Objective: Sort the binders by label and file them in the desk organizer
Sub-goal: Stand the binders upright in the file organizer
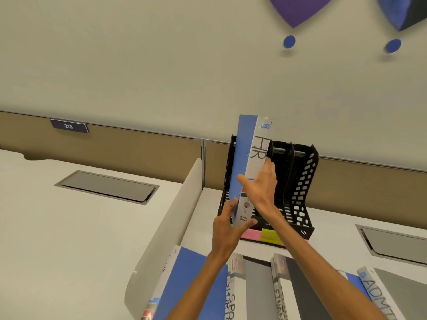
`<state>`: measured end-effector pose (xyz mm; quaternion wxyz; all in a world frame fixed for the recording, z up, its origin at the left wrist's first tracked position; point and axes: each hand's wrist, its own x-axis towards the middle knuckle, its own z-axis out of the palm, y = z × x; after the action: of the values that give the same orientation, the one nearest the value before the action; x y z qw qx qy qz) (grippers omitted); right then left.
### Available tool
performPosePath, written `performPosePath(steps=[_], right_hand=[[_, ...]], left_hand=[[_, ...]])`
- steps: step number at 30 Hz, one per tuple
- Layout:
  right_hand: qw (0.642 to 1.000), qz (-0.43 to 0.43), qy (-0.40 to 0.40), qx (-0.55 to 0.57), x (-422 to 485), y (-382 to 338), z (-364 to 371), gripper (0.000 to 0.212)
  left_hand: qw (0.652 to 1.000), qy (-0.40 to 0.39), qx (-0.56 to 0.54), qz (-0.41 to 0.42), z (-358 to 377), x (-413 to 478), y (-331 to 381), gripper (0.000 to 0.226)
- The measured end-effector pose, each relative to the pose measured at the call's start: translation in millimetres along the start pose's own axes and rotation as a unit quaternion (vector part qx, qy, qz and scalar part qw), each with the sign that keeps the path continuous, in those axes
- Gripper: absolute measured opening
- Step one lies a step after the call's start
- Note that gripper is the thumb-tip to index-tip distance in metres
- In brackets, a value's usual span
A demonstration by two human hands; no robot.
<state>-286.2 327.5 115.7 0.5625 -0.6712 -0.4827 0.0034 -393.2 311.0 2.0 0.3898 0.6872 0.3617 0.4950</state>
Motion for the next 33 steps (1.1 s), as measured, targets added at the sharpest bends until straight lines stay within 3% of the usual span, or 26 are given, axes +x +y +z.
performPosePath(steps=[3, 9, 17, 25, 33], right_hand=[[1.000, -0.001, 0.002, 0.011, 1.6, 6.3, 16.1, 0.070], [1.000, 0.002, 0.010, 0.029, 2.8, 17.3, 43.3, 0.075], [0.999, 0.004, -0.001, 0.035, 4.9, 27.4, 66.0, 0.076], [1.000, -0.013, -0.016, 0.023, 7.7, 28.3, 76.2, 0.077], [0.995, 0.057, -0.085, 0.012, 9.2, 29.4, 75.9, 0.078]], left_hand=[[0.997, -0.007, 0.072, -0.028, -4.6, 5.9, -14.3, 0.070], [0.990, -0.057, 0.110, -0.065, -15.6, 20.2, -44.8, 0.076], [0.983, -0.085, 0.023, -0.162, -14.8, 33.6, -60.4, 0.093], [0.978, -0.053, 0.094, -0.180, -18.5, 56.5, -74.1, 0.075], [0.979, -0.011, 0.105, -0.172, -27.4, 65.4, -83.3, 0.060]])
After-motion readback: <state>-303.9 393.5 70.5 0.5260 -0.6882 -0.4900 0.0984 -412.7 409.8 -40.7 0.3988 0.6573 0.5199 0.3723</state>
